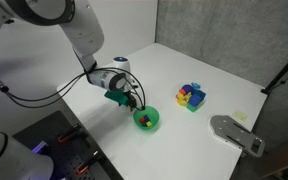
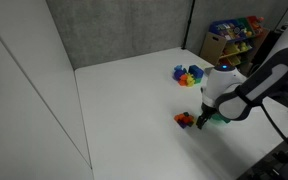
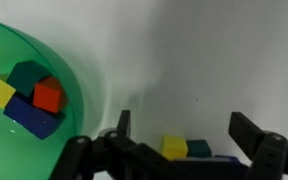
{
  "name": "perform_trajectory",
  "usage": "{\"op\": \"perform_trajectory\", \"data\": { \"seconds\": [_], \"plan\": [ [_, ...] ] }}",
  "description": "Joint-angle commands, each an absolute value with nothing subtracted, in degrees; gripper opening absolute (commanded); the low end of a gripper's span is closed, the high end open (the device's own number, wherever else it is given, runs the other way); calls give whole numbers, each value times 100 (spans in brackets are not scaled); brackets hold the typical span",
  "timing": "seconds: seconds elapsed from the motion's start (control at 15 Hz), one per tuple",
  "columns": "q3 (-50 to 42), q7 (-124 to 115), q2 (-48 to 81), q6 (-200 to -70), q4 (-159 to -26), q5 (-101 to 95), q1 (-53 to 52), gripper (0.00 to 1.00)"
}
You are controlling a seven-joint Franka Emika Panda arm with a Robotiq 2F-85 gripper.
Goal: Put a small green block in the bowl
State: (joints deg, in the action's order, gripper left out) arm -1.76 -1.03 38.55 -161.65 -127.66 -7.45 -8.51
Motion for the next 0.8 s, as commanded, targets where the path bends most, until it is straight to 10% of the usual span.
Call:
{"op": "perform_trajectory", "data": {
  "seconds": [0.0, 0.73],
  "plan": [
    [-129, -136, 4179, -16299, -12410, -690, -822, 100],
    [-196, -201, 4579, -16333, -11753, -709, -946, 100]
  ]
}}
